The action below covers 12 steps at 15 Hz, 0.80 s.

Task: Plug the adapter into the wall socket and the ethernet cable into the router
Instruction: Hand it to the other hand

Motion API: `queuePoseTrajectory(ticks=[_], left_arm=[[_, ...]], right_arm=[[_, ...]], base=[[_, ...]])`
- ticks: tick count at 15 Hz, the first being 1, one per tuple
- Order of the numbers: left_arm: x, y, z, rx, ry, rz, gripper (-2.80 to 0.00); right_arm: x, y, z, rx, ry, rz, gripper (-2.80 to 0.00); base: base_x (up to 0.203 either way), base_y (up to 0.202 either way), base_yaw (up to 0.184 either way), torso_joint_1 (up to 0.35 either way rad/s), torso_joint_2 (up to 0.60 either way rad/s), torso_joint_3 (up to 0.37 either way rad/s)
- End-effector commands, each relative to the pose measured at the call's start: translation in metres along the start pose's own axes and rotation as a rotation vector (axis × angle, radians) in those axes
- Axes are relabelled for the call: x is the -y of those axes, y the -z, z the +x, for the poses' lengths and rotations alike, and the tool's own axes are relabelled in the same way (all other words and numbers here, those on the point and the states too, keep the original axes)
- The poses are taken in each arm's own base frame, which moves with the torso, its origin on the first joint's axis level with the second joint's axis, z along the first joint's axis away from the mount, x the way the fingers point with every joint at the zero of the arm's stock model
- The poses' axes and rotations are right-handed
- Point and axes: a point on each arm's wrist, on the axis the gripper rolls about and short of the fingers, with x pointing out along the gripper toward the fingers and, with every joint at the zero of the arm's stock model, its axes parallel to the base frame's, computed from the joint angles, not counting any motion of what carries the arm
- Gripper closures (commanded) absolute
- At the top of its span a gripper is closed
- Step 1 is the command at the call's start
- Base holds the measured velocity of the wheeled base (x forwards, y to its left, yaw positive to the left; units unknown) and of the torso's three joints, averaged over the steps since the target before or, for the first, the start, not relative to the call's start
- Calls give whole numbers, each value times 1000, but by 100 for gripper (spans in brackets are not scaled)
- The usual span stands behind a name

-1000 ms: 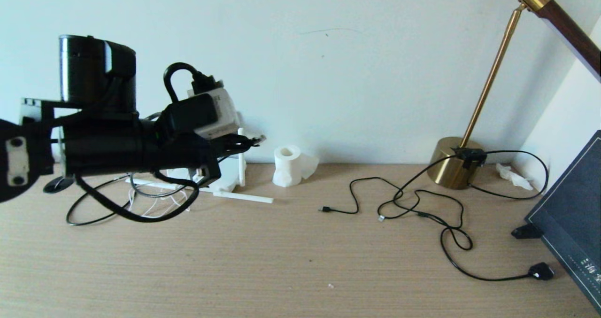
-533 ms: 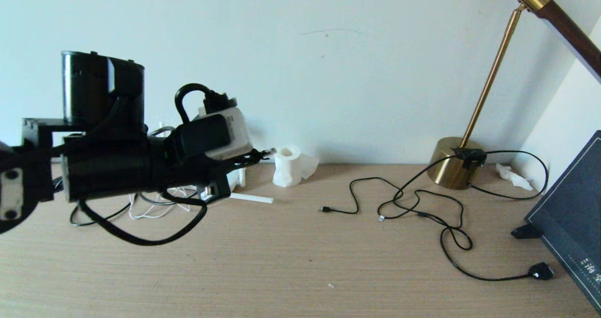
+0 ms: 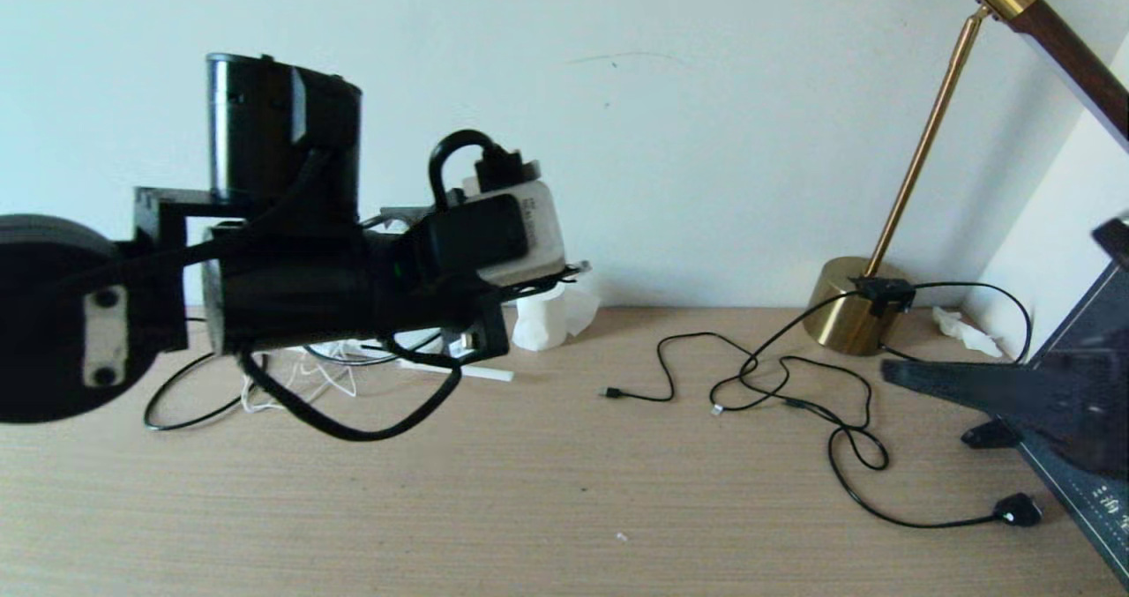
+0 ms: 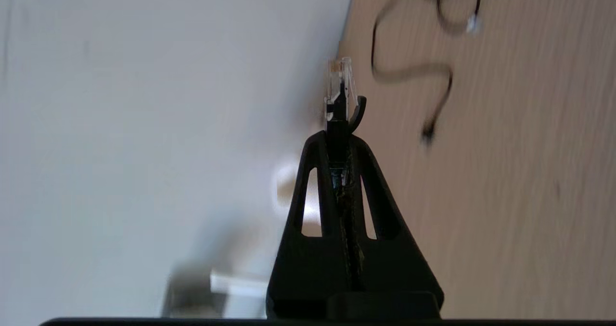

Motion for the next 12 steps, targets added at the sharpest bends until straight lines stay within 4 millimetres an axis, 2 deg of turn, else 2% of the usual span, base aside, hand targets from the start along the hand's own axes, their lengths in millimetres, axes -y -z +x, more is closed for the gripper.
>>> queuePoseTrajectory(ticks=[1,4,6,9,12], left_arm=[[15,-17,26,25,49,26,0],[29,-29,41,29,76,44,0],[35,-34,43,42,91,51,0],[35,-37,41,50,91,55,0],[35,-36,41,49,93,55,0]], right_arm=[[24,5,45,-87,-8,46,-280],[21,-1,84,-33,-33,1,-280],[15,-10,97,-2,-57,-7,-280],[10,-12,124,10,-21,-17,-280],[7,-11,129,9,-19,-18,-280]], base=[[0,0,0,0,0,0],[0,0,0,0,0,0],[0,0,0,0,0,0],[0,0,0,0,0,0],[0,0,0,0,0,0]])
